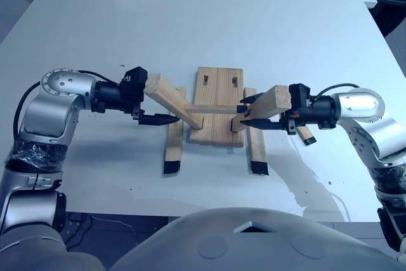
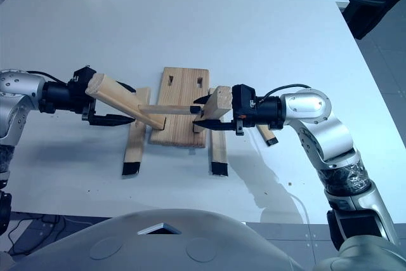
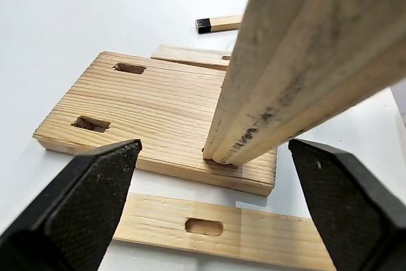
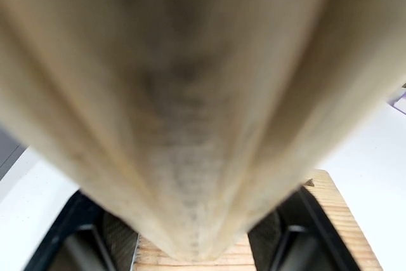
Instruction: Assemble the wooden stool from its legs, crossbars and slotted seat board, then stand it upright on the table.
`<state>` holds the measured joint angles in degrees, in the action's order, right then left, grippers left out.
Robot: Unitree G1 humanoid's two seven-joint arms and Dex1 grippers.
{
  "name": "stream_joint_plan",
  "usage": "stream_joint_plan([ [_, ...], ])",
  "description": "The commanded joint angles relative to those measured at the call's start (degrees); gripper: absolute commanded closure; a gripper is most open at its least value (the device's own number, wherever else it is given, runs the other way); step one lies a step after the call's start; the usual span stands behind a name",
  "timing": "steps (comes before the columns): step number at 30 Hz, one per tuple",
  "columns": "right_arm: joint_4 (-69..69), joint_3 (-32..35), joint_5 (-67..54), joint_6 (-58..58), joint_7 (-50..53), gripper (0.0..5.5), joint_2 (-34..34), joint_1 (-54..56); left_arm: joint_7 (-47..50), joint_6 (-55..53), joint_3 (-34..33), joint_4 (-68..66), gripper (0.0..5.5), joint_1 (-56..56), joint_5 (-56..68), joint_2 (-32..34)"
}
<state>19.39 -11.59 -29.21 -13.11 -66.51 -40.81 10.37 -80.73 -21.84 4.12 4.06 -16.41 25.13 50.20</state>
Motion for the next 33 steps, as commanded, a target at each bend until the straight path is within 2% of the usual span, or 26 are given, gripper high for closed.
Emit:
stream_joint_plan([
  [1, -0.35, -3.53, 1.81, -1.08, -3.7, 3.5, -1.22, -1.83, -2.12, 0.21, -1.64, 1.39, 1.2, 1.89, 0.75, 2.99],
  [9, 0.46, -3.57, 1.32, -1.2, -3.98, 3.5, -1.5, -2.43, -4.26, 3.62, -1.7, -13.7, 1.2, -6.86, -2.94, 3.72],
  [12, 1.71, -3.16, 0.51, -1.7, -4.37, 3.5, -2.41, -3.25, -2.14, 4.39, -1.86, -20.04, 1.2, -12.88, -4.23, 1.38],
  [14, 2.39, -2.84, 0.02, -1.92, -4.75, 3.5, -3.17, -3.68, -0.78, 1.23, -2.21, -21.84, 1.2, -17.04, -2.92, -0.82],
  [16, 3.01, -2.41, -0.46, -2.11, -5.2, 3.5, -4.08, -4.08, -0.23, -5.3, -2.98, -19.66, 1.2, -21.13, 1.36, -3.66],
  [21, 3.03, -2.04, -0.81, -2.09, -5.71, 3.5, -5.19, -4.09, -0.41, -18.59, -2.79, -6.84, 1.98, -23.38, 11.62, -6.79],
  [25, 2.79, -2.11, -0.59, -2.12, -5.43, 3.5, -4.95, -3.48, -0.93, -21.27, 0.07, -0.46, 2.51, -21.32, 12.93, -6.92],
  [33, 3.11, -2.21, -0.47, -2.45, -4.47, 3.5, -4.36, -3.34, -0.7, -24.9, 3.62, 5.37, 2.51, -19.45, 15.02, -7.96],
])
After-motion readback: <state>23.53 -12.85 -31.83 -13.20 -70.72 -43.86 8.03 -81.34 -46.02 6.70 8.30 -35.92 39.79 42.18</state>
